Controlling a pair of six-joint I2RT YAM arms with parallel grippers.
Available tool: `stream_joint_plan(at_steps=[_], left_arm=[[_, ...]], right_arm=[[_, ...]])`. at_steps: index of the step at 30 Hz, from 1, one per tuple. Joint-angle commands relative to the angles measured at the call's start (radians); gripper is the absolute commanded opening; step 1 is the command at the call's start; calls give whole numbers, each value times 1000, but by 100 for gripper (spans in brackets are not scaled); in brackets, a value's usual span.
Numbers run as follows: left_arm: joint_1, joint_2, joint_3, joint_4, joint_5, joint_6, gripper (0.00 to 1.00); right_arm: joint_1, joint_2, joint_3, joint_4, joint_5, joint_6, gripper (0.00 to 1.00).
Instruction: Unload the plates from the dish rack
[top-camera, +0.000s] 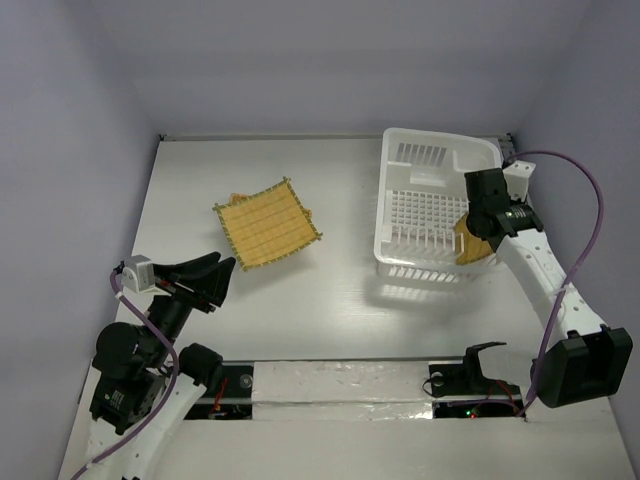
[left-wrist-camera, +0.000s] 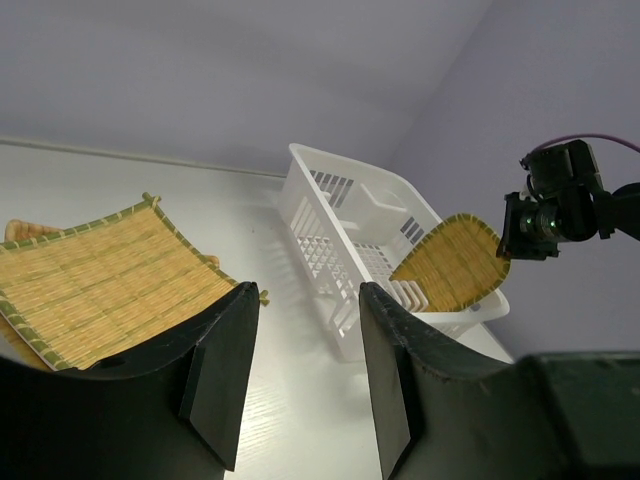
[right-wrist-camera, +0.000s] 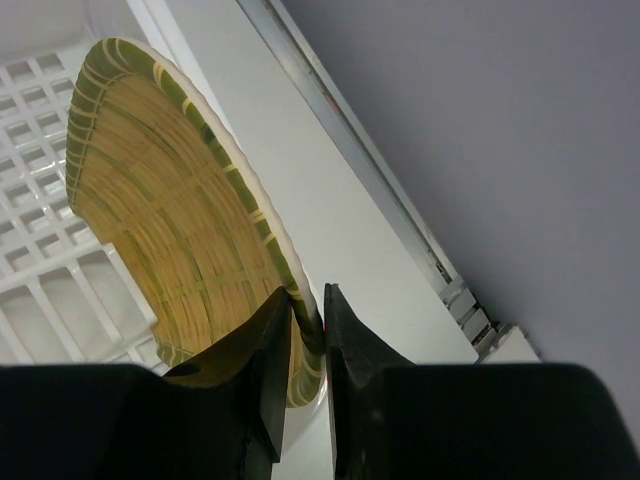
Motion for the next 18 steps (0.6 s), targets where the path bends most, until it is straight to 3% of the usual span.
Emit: stream_joint_plan(at_steps=[1, 4, 18], left_arm=[[-10, -11, -2, 48, -3, 9, 42], [-10, -11, -2, 46, -3, 9, 42], [-10, -1, -4, 48, -2, 9, 42]], right_arm=[[-5, -8, 55, 36, -23, -33, 9], [-5, -28, 64, 31, -19, -64, 0], [60, -56, 136, 40, 138, -184, 0]])
